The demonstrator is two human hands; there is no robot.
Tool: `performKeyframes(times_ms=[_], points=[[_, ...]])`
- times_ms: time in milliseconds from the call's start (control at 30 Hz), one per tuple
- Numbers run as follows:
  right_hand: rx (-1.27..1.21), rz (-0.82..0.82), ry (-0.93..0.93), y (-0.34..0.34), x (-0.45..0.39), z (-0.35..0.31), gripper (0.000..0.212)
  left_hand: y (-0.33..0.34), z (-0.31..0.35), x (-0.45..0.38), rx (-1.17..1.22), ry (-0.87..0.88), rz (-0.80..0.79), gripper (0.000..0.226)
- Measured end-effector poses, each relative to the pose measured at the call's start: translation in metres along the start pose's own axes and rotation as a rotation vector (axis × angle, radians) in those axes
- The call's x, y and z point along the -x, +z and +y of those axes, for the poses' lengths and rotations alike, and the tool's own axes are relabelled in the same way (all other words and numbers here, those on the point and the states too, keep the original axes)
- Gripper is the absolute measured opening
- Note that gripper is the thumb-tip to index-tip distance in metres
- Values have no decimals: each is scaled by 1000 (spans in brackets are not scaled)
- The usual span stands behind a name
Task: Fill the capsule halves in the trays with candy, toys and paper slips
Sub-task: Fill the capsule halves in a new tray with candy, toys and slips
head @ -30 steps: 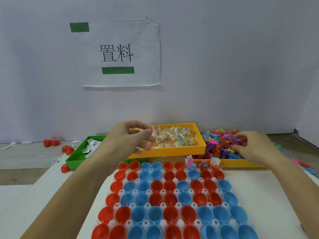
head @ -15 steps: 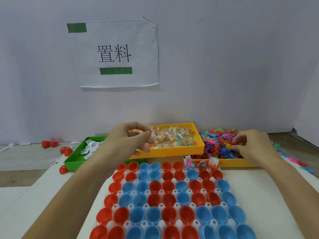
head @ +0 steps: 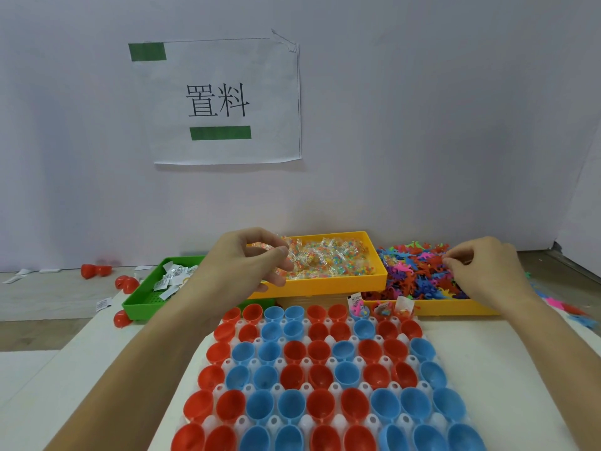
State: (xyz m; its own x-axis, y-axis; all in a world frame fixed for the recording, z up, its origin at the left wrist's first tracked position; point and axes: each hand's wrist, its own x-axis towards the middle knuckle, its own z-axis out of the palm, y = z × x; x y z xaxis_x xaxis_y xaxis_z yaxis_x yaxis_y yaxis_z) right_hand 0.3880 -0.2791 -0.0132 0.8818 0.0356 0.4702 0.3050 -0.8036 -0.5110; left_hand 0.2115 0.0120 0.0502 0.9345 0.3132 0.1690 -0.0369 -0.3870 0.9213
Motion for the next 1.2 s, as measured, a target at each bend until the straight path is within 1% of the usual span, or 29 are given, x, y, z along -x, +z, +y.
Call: performKeyframes(times_ms=[100, 200, 267, 400, 500, 567, 633, 733, 833, 1200], points=[[-69, 16, -9, -4, 0, -5, 12, 1, 1, 1, 12, -1, -7, 7], [-171, -44, -41, -12, 1, -15, 16, 4, 1, 3, 5, 9, -26, 7], [-220, -91, -90, -19, 2, -25, 14, 7, 2, 4, -9, 30, -50, 8], [-377, -228, -220, -34, 11, -57, 11, 14, 6, 8, -58, 116, -98, 8], [-512, -344, -321, -39, 26, -92, 12, 20, 6, 10, -47, 172, -103, 8], [-553, -426, -385, -37, 38, -111, 13, 22, 6, 11, -14, 199, -115, 16], [-553, -476, -434, -34, 47, -124, 11, 22, 6, 11, -1, 242, -126, 18], [-585, -459, -444, -31, 54, -134, 11, 20, 7, 11, 4, 304, -101, 15], [-611, -432, -430, -31, 56, -137, 13, 18, 7, 11, 40, 324, -80, 16], [-711, -453, -371, -35, 54, -137, 16, 19, 9, 12, 87, 407, -56, 15]])
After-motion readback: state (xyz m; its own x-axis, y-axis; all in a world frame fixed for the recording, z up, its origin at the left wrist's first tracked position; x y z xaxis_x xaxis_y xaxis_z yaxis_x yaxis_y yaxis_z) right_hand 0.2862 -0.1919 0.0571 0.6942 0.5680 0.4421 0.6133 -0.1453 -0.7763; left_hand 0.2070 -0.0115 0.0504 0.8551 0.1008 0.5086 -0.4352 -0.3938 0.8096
